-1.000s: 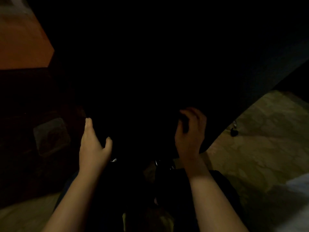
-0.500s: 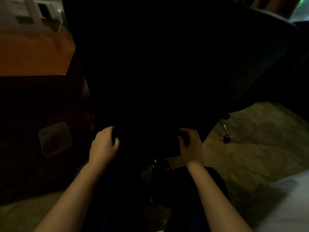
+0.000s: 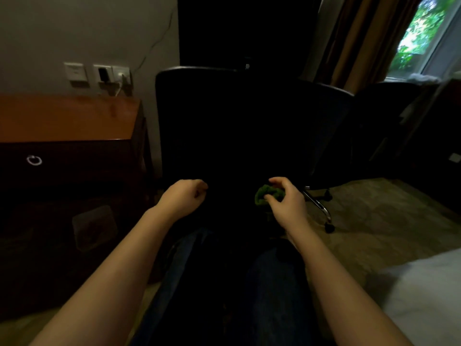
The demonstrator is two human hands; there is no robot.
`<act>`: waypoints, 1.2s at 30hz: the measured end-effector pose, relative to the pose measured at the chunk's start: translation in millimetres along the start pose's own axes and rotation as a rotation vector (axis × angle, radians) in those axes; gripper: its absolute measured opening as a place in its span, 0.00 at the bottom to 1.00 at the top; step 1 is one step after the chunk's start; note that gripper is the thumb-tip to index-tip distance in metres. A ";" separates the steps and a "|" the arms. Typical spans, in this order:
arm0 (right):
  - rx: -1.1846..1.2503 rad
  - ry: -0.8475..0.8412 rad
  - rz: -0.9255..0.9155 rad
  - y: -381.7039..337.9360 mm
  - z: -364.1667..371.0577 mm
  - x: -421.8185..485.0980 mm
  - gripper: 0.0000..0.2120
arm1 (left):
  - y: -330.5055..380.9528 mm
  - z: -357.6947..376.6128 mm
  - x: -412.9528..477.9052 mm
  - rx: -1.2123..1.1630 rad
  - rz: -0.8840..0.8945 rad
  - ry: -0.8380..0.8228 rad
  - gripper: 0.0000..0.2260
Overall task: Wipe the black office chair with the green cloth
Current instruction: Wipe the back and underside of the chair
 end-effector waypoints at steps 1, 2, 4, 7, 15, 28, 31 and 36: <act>0.007 -0.007 -0.018 -6.9 -5.2 3.1 0.18 | 8.5 -8.4 2.5 0.014 0.020 0.015 0.15; 0.012 -0.015 -0.032 -12.9 -9.3 6.6 0.18 | 15.3 -16.1 5.6 0.026 0.039 0.029 0.15; 0.000 -0.014 -0.055 -22.8 -14.7 14.5 0.17 | 23.4 -29.2 12.6 0.034 0.072 0.046 0.16; -0.053 0.008 -0.078 -26.7 -15.0 27.3 0.16 | 20.7 -40.8 22.1 0.002 0.084 0.064 0.16; -0.077 -0.116 -0.008 12.6 35.5 66.7 0.13 | -26.3 -5.4 53.0 0.033 0.107 0.086 0.14; -0.242 -0.394 0.230 2.2 87.6 81.5 0.13 | -61.5 17.0 103.2 -0.043 -0.204 -0.346 0.17; -0.259 -0.494 0.360 -6.0 81.1 87.2 0.14 | -54.6 2.6 101.8 0.040 -0.295 -0.410 0.19; -0.292 -0.491 0.476 -13.6 67.7 86.7 0.15 | -48.1 -19.9 94.7 0.024 -0.374 -0.408 0.20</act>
Point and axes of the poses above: each hand's wrist, its own x-axis towards the middle knuckle, its own z-axis out of the palm, y = z × x, the point moved 7 cm from there along x, towards the middle knuckle, and after that the axes turned 6 degrees about -x, right-handed, at the moved point
